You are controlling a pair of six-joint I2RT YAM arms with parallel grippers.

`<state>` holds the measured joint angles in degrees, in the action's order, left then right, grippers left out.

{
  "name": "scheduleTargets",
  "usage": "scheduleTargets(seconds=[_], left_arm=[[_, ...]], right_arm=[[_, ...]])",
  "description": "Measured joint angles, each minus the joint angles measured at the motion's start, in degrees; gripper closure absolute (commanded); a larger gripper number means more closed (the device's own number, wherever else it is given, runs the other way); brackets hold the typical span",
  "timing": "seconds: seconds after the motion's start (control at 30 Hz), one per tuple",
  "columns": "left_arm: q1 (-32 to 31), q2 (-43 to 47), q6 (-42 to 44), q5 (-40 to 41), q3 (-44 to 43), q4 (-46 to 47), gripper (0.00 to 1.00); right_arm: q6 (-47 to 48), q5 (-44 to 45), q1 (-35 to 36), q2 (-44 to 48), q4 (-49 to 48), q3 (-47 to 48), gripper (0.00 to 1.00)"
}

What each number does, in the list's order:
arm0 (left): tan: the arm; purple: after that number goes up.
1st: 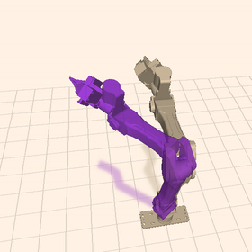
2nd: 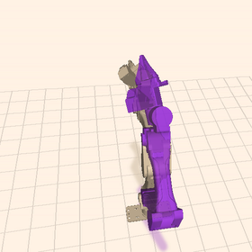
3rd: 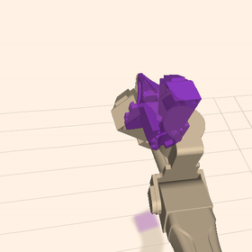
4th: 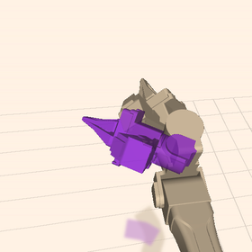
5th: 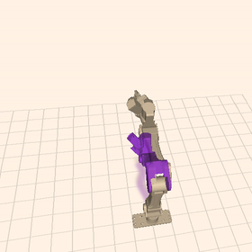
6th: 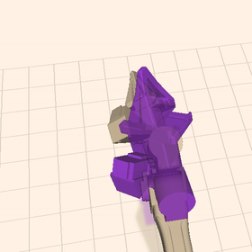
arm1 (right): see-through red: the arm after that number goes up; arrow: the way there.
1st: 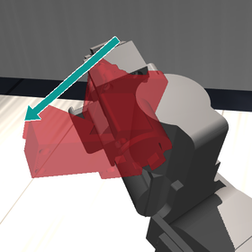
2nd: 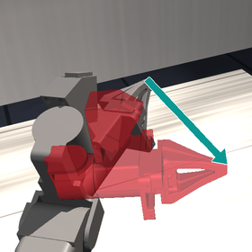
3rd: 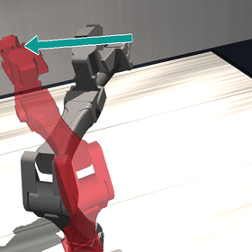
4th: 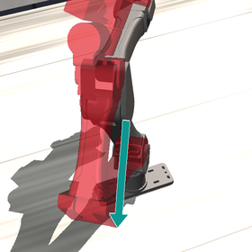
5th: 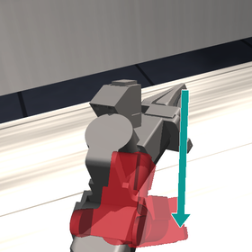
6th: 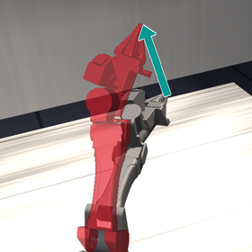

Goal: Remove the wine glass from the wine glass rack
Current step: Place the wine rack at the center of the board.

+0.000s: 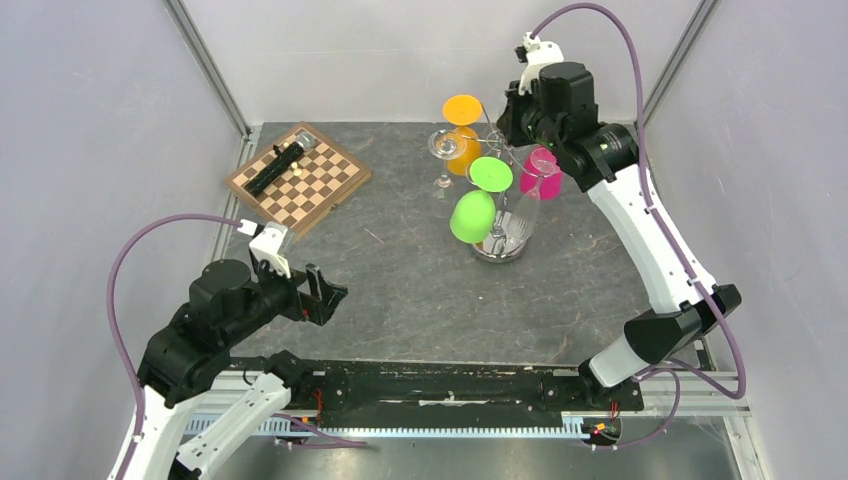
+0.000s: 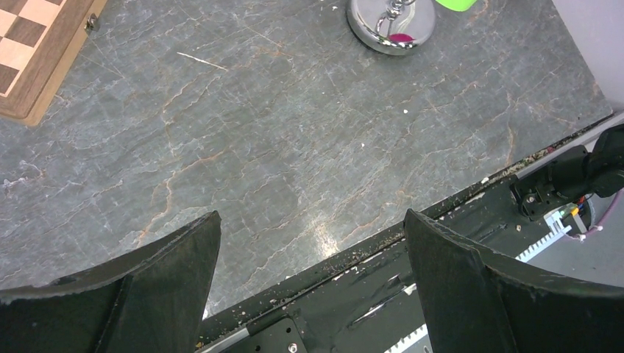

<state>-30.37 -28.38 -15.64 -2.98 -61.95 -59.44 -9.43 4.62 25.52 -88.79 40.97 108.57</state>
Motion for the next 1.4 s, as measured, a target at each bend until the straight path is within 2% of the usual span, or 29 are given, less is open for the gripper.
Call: scheduleTargets(seconds=[0.83,1.2,1.4], left_arm=[[0.0,-0.1,0.0,1.1,0.0,0.0,0.00],[0.0,0.0,0.0,1.3,0.0,0.0,0.00],[0.0,0.0,0.0,1.3,0.0,0.0,0.00]], right_arm=[[1.6,6.2,12.2,-6.0,-4.5,3.5,1.00],[2.7,7.7,14.0,-6.2,-4.9,3.2,1.00],[3.7,8.4,14.1,-3.5,-8.8,-1.8,1.00]])
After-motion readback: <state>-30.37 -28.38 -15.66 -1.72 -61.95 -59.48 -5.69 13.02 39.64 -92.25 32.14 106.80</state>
